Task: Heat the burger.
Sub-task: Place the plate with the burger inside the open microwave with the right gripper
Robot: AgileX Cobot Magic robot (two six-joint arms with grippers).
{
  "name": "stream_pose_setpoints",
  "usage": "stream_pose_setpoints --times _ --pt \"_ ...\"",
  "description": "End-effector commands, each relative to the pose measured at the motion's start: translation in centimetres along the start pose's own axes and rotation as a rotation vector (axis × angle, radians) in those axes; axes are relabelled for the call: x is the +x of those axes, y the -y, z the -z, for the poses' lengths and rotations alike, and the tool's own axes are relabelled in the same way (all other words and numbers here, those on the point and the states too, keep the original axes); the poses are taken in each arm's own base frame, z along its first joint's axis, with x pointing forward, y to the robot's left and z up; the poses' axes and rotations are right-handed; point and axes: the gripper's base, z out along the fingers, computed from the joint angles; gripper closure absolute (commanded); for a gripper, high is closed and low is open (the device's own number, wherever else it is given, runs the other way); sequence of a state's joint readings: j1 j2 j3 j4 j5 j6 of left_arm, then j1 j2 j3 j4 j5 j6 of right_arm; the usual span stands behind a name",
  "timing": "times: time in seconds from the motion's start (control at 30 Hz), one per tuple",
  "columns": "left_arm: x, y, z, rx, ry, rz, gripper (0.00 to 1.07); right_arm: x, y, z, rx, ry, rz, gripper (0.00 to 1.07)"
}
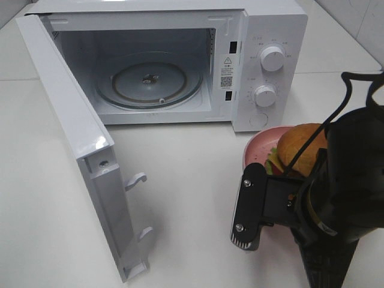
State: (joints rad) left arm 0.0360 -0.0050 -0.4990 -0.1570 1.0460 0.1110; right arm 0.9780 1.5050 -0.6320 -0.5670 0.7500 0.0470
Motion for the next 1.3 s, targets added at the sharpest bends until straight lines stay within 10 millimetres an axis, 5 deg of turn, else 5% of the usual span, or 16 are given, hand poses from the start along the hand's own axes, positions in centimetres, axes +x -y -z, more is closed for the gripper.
stream_pose_setpoints --times 0.03,0.5,0.9,1.3 --pt "0.1 0.0 0.2 0.000 0.026 0.005 1.07 0.0 0.0 0.3 0.028 0.008 0.132 1.07" --pt "0.1 0.0 0.2 0.000 0.026 0.005 1.07 -0.8 0.2 0.4 0.071 0.076 0.682 1.07" --pt "0.1 0.0 0.2 0.000 0.026 0.005 1.07 -0.9 0.5 0.4 0.109 0.080 0.733 1.07" --pt "0.1 0.0 0.2 0.000 0.026 0.005 1.07 -2.7 1.1 0.5 0.190 0.312 0.823 1.07"
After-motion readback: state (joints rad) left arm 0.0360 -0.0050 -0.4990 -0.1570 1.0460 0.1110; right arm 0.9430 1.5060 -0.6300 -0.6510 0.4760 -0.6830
